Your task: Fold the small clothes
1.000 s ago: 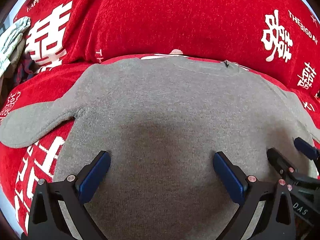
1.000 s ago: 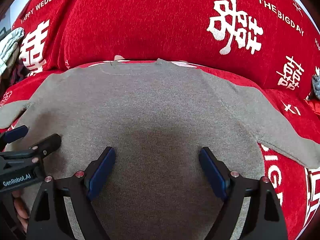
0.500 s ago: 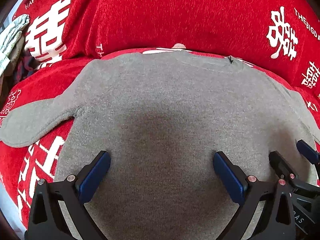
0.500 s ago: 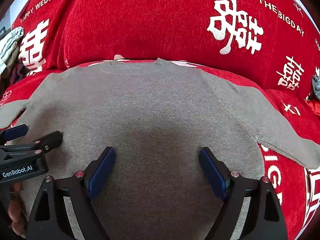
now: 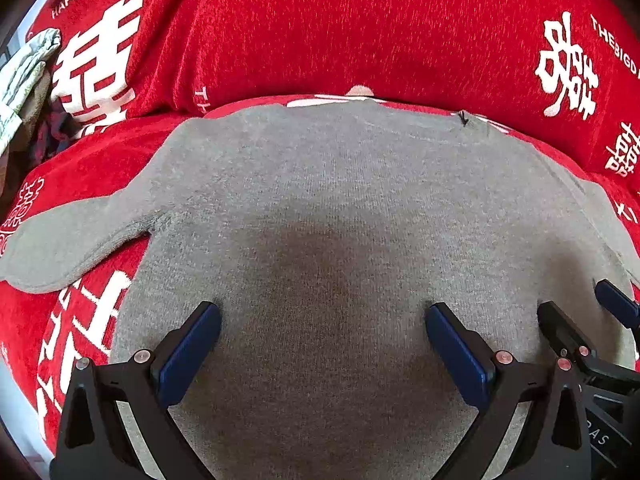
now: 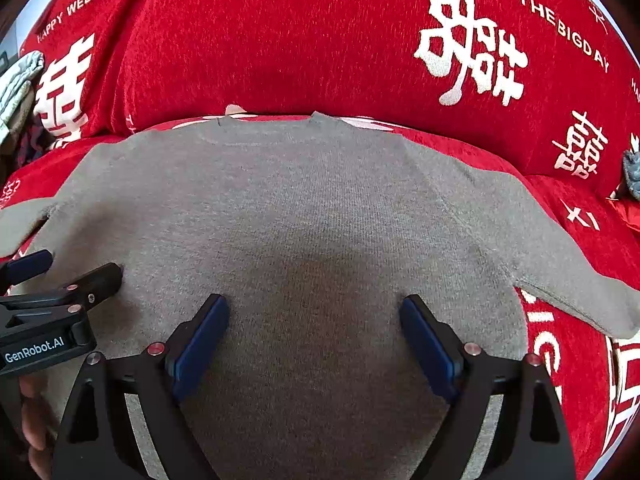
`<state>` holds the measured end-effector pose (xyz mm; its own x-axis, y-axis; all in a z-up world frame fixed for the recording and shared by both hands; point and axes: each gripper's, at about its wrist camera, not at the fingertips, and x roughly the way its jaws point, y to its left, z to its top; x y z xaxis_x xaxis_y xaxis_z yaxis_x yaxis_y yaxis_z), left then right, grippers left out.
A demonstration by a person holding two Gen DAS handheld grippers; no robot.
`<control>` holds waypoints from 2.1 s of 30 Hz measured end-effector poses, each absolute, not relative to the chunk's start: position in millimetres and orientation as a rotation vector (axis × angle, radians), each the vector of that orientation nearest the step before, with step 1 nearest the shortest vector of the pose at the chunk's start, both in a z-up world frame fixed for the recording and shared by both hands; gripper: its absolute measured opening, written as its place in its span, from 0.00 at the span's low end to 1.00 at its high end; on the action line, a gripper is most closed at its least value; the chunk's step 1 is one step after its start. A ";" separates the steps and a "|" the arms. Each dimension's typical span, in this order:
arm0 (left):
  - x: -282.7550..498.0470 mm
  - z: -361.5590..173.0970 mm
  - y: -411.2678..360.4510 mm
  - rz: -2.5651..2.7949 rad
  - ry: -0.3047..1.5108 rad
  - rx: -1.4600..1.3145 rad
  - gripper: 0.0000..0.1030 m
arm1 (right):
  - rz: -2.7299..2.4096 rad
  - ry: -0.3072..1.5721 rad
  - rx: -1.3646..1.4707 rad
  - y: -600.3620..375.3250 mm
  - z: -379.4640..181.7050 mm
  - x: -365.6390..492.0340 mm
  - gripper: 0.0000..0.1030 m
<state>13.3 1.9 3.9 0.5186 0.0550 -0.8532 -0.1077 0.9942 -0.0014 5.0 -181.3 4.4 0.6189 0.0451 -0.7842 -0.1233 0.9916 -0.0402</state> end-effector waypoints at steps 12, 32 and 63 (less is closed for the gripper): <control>22.2 6.6 1.3 0.109 1.111 -0.058 1.00 | 0.103 0.997 -0.109 -181.5 10.9 15.5 0.88; 15.7 54.7 -16.7 0.067 0.965 -0.056 1.00 | -0.014 0.918 -0.122 -190.7 60.8 13.5 0.87; 26.3 70.4 -99.1 0.046 0.941 0.053 1.00 | -0.157 0.846 -0.024 -286.8 74.1 6.0 0.87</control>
<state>26.3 -99.2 70.4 0.5878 0.0630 -0.8065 -0.0165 0.9977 0.0659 6.0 -286.8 74.1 0.6522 -0.1479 -0.7434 0.1287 0.9881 -0.0837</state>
